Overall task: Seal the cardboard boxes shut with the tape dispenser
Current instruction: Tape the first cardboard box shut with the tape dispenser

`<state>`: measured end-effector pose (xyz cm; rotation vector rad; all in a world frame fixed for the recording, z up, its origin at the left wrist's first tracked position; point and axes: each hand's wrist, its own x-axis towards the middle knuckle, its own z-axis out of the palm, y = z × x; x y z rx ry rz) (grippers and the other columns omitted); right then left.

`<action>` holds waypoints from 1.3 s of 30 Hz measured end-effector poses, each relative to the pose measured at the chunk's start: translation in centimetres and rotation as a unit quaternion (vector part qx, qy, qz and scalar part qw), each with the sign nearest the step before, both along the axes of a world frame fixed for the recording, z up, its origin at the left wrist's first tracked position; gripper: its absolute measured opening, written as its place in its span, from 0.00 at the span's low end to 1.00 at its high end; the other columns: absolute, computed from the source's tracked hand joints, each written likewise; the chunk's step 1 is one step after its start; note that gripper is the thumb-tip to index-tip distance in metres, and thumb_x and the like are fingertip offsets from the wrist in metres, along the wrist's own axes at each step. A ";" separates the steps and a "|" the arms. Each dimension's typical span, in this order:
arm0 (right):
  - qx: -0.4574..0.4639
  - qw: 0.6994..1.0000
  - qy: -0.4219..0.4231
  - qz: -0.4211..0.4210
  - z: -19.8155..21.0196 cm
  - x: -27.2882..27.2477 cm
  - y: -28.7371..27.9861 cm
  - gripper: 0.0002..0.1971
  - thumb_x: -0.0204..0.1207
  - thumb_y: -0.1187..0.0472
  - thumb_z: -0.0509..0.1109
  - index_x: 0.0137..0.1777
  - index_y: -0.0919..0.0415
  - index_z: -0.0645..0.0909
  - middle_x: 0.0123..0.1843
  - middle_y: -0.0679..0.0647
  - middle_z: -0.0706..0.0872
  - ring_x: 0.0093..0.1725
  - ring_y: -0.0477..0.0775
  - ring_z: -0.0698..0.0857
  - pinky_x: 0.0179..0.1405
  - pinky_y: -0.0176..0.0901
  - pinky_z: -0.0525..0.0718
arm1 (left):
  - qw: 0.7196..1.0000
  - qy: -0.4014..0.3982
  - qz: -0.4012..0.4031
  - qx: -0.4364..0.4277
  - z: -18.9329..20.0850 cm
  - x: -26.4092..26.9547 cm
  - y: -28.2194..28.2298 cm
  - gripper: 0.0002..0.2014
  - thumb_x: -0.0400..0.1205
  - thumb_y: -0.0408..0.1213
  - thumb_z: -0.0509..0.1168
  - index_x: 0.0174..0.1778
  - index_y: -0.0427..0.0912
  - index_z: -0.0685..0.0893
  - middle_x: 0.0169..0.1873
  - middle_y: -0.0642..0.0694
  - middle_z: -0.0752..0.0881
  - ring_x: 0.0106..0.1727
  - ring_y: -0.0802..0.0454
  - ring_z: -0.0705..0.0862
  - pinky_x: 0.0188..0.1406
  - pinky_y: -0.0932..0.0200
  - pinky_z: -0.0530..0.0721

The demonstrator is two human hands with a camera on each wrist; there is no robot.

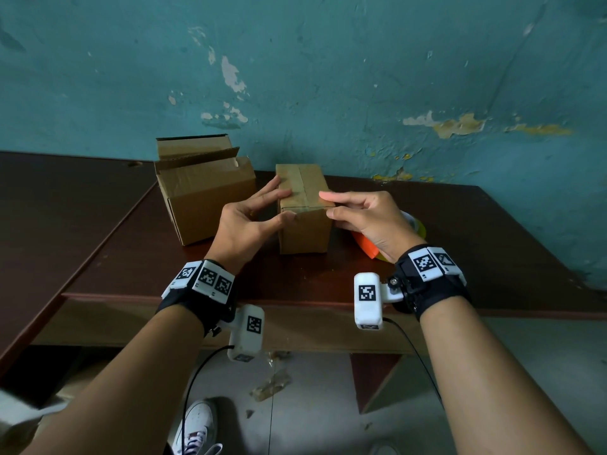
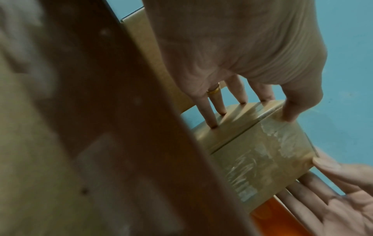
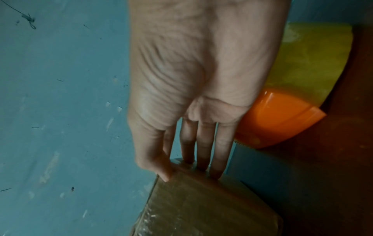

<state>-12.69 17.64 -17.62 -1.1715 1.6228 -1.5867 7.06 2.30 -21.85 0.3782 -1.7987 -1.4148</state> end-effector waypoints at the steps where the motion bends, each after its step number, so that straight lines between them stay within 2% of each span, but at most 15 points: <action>1: 0.000 1.000 -0.003 0.000 0.0 0.0 0.0 0.18 0.80 0.72 0.78 0.68 0.59 0.92 0.64 0.55 0.95 0.68 0.51 0.91 0.74 0.53 0.87 | 1.000 0.001 0.007 -0.002 0.1 0.0 0.1 0.25 0.78 0.42 0.81 0.71 0.44 0.91 0.81 0.59 0.80 0.83 0.62 0.76 0.76 0.40 0.85; 4: 0.003 1.000 -0.007 0.001 0.1 0.1 0.1 0.17 0.81 0.71 0.79 0.68 0.58 0.92 0.64 0.55 0.95 0.68 0.51 0.91 0.73 0.51 0.88 | 1.000 0.005 0.017 -0.009 0.3 -0.1 0.4 0.24 0.78 0.41 0.81 0.71 0.42 0.90 0.81 0.57 0.80 0.81 0.66 0.76 0.75 0.49 0.86; 7: 0.005 1.000 -0.008 0.000 0.2 0.2 0.1 0.17 0.81 0.70 0.79 0.68 0.58 0.92 0.63 0.54 0.95 0.68 0.49 0.91 0.71 0.49 0.89 | 1.000 0.012 0.021 -0.001 0.3 -0.2 0.6 0.22 0.79 0.39 0.80 0.70 0.41 0.91 0.80 0.57 0.81 0.80 0.67 0.77 0.73 0.52 0.87; 13: 0.006 1.000 0.006 0.010 0.1 -0.1 0.1 0.20 0.79 0.72 0.79 0.70 0.59 0.91 0.66 0.56 0.94 0.69 0.49 0.91 0.71 0.49 0.89 | 0.999 0.023 0.016 0.034 -0.1 -0.5 0.7 0.20 0.80 0.38 0.80 0.69 0.43 0.92 0.79 0.61 0.82 0.82 0.61 0.77 0.72 0.38 0.87; 16: 0.006 1.000 0.010 0.011 0.0 -0.1 0.0 0.22 0.78 0.74 0.80 0.70 0.59 0.90 0.65 0.56 0.94 0.69 0.50 0.91 0.70 0.49 0.89 | 0.999 0.017 0.009 0.031 0.0 -0.3 0.8 0.23 0.79 0.39 0.81 0.70 0.43 0.91 0.79 0.62 0.81 0.82 0.63 0.77 0.70 0.38 0.89; 20: 0.009 1.000 -0.004 0.004 0.2 0.0 0.1 0.18 0.80 0.70 0.80 0.68 0.57 0.92 0.61 0.54 0.96 0.67 0.49 0.92 0.71 0.49 0.89 | 0.999 0.013 0.013 0.026 0.1 -0.3 0.8 0.24 0.78 0.37 0.81 0.71 0.41 0.90 0.80 0.60 0.81 0.81 0.65 0.77 0.70 0.45 0.89; 23: 0.008 1.000 -0.007 0.008 0.2 0.0 0.1 0.19 0.80 0.70 0.80 0.69 0.58 0.91 0.62 0.55 0.95 0.68 0.49 0.91 0.72 0.50 0.88 | 1.000 0.006 0.010 0.021 0.0 -0.3 0.6 0.27 0.76 0.40 0.82 0.72 0.43 0.90 0.80 0.61 0.81 0.82 0.62 0.76 0.72 0.39 0.88; 26: 0.004 1.000 0.010 0.015 -0.1 -0.1 0.0 0.23 0.77 0.75 0.81 0.71 0.59 0.90 0.66 0.55 0.94 0.70 0.50 0.90 0.77 0.54 0.85 | 1.000 -0.009 0.001 0.003 -0.2 -0.1 0.3 0.30 0.74 0.42 0.83 0.74 0.46 0.89 0.81 0.65 0.79 0.84 0.61 0.74 0.77 0.33 0.83; 33: -0.006 0.999 0.026 0.019 -0.4 -0.4 -0.1 0.27 0.73 0.79 0.81 0.70 0.59 0.91 0.68 0.56 0.93 0.72 0.50 0.89 0.83 0.56 0.80 | 0.999 -0.027 -0.001 -0.018 -0.1 0.2 0.2 0.33 0.72 0.39 0.83 0.76 0.47 0.87 0.83 0.64 0.77 0.86 0.61 0.72 0.79 0.38 0.82; 39: -0.006 0.998 0.056 0.006 -0.3 -0.2 0.1 0.26 0.73 0.78 0.82 0.69 0.57 0.91 0.67 0.53 0.93 0.71 0.47 0.89 0.82 0.53 0.80 | 1.000 -0.025 0.005 -0.018 -0.2 -0.1 0.3 0.31 0.73 0.39 0.84 0.75 0.47 0.88 0.82 0.65 0.78 0.85 0.61 0.73 0.77 0.35 0.84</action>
